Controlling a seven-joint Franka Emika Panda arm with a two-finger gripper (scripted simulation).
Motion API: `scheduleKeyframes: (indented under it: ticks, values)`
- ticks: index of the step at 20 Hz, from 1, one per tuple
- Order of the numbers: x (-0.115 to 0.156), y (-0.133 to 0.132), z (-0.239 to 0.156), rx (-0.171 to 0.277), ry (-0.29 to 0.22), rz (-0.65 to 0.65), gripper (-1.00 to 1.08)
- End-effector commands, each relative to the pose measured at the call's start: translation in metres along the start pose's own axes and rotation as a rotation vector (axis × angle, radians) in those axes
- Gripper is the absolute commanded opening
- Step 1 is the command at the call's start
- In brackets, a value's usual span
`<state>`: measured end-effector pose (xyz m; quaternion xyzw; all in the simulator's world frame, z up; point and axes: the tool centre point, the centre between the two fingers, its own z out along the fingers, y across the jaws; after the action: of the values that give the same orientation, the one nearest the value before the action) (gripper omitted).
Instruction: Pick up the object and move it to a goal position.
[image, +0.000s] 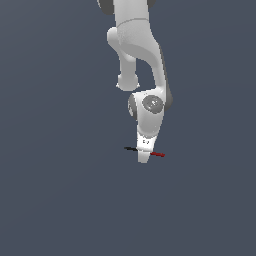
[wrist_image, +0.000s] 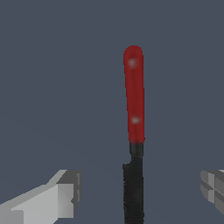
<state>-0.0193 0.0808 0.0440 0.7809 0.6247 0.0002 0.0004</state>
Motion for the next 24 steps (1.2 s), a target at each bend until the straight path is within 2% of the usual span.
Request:
scheduleKeyframes:
  ticks: [1,10,11,24]
  values:
    - [0.000,-0.001,0.012,0.001,0.000,-0.002,1.00]
    - [0.000,0.000,0.036,0.001,0.000,-0.004,1.00]
    - [0.000,0.000,0.036,0.001,0.000,-0.004,-1.00]
    - [-0.002,0.001,0.033,-0.001,0.001,-0.005,-1.00]
